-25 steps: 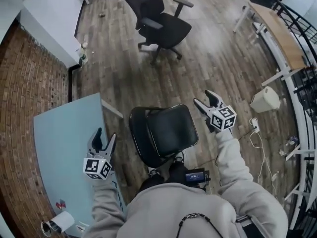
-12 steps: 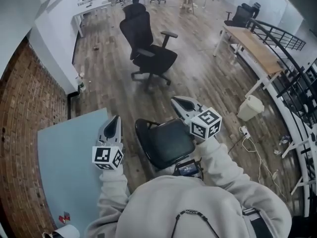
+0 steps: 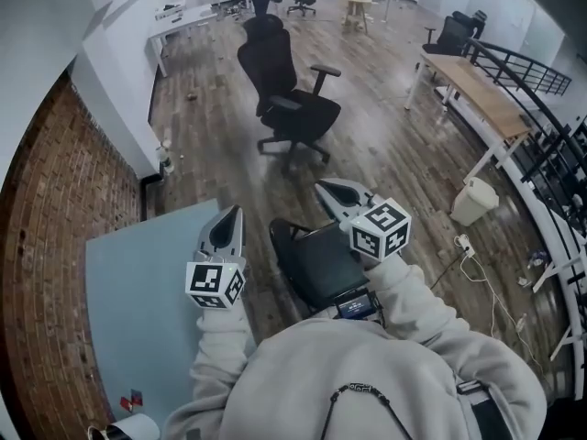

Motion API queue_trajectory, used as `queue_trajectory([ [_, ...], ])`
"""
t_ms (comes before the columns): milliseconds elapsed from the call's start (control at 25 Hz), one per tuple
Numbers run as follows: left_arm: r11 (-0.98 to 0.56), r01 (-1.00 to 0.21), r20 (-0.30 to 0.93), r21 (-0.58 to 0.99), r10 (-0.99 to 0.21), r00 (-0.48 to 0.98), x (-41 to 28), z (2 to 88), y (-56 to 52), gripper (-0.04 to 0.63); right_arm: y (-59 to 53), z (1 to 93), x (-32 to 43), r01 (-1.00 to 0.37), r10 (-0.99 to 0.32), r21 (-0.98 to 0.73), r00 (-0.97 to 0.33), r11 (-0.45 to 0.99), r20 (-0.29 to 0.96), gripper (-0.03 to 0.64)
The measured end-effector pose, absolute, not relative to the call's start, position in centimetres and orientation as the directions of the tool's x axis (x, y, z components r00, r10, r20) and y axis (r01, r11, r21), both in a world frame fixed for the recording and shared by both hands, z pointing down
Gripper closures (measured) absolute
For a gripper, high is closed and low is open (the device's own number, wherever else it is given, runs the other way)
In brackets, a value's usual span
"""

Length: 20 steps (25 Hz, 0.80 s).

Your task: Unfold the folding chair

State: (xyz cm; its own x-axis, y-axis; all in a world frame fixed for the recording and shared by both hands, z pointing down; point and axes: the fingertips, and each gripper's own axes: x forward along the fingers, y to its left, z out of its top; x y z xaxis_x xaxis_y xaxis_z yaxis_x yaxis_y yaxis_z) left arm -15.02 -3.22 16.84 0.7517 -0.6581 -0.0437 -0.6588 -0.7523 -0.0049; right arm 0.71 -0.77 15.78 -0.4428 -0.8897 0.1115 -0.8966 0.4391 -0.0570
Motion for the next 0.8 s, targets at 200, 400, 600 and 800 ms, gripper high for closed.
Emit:
queue_trajectory([
  [200,-0.766,-0.642,-0.053,-0.022,-0.640,0.766,-14.7,16.3,-2.5,0.589,-0.3,15.4,-0.1,-0.896,-0.889,-0.031,-0.444,0.443,0.112,0.611],
  [400,-0.775,-0.631,-0.056,-0.029,-0.629,0.775,-14.0,16.0,-1.9,0.589,0.4,15.2,0.2,-0.899,-0.892,-0.020,-0.437,0.438,0.115,0.611],
  [600,-0.775,-0.632,-0.064,-0.030,-0.629,0.775,-14.0,15.7,-1.8,0.589,0.7,14.8,0.0,-0.895,-0.889,0.000,-0.442,0.445,0.116,0.611],
  [800,-0.772,-0.635,-0.064,-0.026,-0.633,0.772,-14.2,15.5,-1.7,0.589,0.6,14.5,-0.2,-0.892,-0.886,0.000,-0.449,0.452,0.115,0.611],
])
